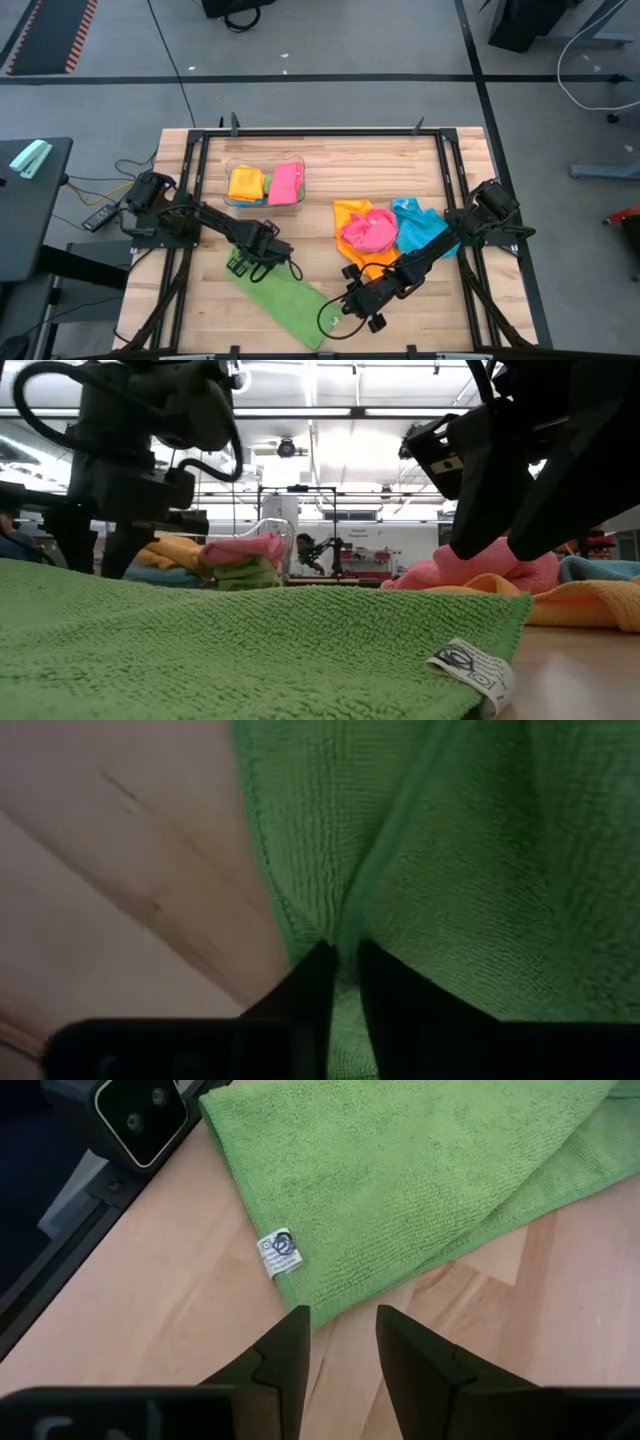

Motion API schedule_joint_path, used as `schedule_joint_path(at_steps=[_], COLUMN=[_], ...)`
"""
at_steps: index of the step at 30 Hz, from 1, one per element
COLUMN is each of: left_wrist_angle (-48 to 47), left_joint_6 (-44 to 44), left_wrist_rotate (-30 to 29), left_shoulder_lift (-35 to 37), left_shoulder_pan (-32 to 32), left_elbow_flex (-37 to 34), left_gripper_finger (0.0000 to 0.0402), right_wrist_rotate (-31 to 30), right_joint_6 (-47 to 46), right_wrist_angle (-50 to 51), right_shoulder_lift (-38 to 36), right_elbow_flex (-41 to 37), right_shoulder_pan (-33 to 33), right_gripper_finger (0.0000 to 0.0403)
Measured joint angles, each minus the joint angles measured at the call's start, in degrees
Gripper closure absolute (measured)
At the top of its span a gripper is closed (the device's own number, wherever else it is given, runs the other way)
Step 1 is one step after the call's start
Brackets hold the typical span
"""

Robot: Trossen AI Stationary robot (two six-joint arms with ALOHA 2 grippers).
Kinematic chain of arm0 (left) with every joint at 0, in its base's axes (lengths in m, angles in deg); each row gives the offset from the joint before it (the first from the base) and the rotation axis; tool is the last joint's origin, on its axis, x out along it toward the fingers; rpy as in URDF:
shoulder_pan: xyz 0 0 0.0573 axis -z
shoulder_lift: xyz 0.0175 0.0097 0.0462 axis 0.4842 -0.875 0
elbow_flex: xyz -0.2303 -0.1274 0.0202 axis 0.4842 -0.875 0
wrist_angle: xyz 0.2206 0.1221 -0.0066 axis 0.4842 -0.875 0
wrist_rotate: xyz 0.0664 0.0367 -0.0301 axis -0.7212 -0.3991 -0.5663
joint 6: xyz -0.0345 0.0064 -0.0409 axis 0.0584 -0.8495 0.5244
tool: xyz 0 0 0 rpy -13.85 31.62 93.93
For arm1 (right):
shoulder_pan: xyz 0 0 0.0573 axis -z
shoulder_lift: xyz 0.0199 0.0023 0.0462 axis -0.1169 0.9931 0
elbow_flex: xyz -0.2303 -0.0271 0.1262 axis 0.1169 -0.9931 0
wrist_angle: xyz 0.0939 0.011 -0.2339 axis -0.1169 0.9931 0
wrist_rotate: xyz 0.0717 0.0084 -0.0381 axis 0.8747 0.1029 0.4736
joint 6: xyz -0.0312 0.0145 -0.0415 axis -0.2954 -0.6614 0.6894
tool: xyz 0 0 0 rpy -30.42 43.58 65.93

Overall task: Fold microfiber towels
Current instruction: Fold the green microfiber towel

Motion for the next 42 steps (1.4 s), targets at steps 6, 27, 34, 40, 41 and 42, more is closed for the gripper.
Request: schedule_joint_path(at_steps=[6,27,34,40,41,42], left_wrist_angle=[-0.94,-5.35,-5.35,-5.35,-5.35,-5.33], left_joint_6=[1.72,10.6,10.67,10.69,10.69,10.71], left_wrist_rotate=[-1.55,-1.44,-1.6,-1.62,-1.69,-2.17], left_shoulder_lift=[-0.13,-0.33,-0.26,-0.22,-0.22,-0.22], left_shoulder_pan=[1.49,3.05,3.54,3.79,3.77,3.78], left_elbow_flex=[0.86,3.8,3.88,3.91,3.91,3.91], left_gripper_finger=[0.039,0.0373,0.0347,0.0325,0.0325,0.0326], right_wrist_rotate=[0.03,0.04,0.04,0.07,0.06,0.07], right_joint_6=[-0.26,-0.62,-0.62,-0.68,-0.85,-1.04], right_wrist_angle=[0.03,-0.37,-0.37,-0.37,-0.37,-0.37], right_shoulder_lift=[0.0,0.02,0.02,0.02,0.02,0.02], right_elbow_flex=[-0.01,0.0,0.0,0.0,0.0,0.0], right_shoulder_pan=[0.0,0.0,0.0,0.0,0.0,0.0], right_gripper_finger=[0.0277,0.0277,0.0277,0.0277,0.0277,0.0277])
